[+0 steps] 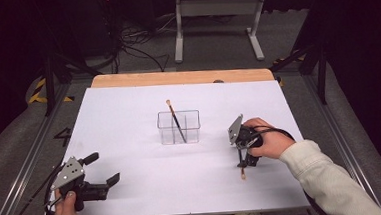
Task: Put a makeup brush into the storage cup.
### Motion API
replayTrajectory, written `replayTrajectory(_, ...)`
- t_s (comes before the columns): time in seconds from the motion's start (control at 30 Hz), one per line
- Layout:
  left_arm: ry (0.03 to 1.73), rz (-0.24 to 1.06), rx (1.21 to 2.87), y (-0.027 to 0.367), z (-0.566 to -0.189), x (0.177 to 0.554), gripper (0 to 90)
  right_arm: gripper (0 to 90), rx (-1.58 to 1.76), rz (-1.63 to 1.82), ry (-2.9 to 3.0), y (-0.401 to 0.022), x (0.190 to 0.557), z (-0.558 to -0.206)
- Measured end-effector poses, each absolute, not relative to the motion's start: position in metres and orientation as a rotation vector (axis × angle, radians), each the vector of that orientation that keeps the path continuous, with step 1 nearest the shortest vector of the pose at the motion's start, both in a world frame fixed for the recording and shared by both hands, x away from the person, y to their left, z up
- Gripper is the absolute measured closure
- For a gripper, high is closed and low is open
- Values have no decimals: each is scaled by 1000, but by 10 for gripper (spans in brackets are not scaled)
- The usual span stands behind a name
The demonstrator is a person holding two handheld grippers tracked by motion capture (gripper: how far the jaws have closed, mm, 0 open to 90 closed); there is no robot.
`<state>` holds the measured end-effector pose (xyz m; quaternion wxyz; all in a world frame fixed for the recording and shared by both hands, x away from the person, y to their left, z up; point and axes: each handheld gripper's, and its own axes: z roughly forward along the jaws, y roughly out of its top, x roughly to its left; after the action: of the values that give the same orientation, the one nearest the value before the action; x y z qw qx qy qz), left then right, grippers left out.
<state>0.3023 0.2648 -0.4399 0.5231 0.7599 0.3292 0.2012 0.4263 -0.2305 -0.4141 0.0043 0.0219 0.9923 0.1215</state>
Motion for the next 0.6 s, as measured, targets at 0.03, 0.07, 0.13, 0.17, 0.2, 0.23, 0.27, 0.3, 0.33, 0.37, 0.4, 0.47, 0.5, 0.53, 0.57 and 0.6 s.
replayTrajectory(0.03,787,482,1820,265,-440,302,6,92,62,383,3109,-231,427,-414)
replayTrajectory(0.07,786,482,1821,265,-440,302,6,92,55,383,3108,-231,427,-414)
replayTrajectory(0.13,788,484,1820,265,-440,302,6,92,59,370,3112,-231,426,-414)
replayTrajectory(0.17,788,484,1819,265,-440,301,6,92,56,366,3110,-231,426,-414)
replayTrajectory(0.2,789,484,1818,265,-440,301,6,92,43,376,3108,-231,427,-414)
replayTrajectory(0.23,789,484,1818,265,-440,301,6,92,43,376,3108,-231,427,-414)
replayTrajectory(0.27,791,484,1818,265,-440,301,6,92,57,372,3109,-232,427,-414)
replayTrajectory(0.3,791,485,1818,265,-440,301,6,92,53,374,3108,-232,427,-414)
replayTrajectory(0.33,793,485,1819,266,-440,300,6,92,42,375,3106,-232,428,-414)
replayTrajectory(0.37,792,483,1821,266,-440,300,6,92,32,369,3106,-233,428,-414)
replayTrajectory(0.4,792,483,1821,266,-440,300,6,93,29,353,3108,-233,428,-414)
replayTrajectory(0.47,792,483,1822,266,-440,300,6,94,-1,356,3111,-233,429,-415)
replayTrajectory(0.5,792,483,1822,266,-440,300,6,95,-4,352,3110,-233,429,-415)
replayTrajectory(0.53,792,484,1822,266,-440,300,6,95,-7,350,3110,-233,429,-415)
replayTrajectory(0.57,791,484,1823,266,-440,300,6,96,-15,352,3110,-233,430,-416)
replayTrajectory(0.6,793,483,1826,266,-440,300,6,96,-17,346,3111,-233,430,-416)
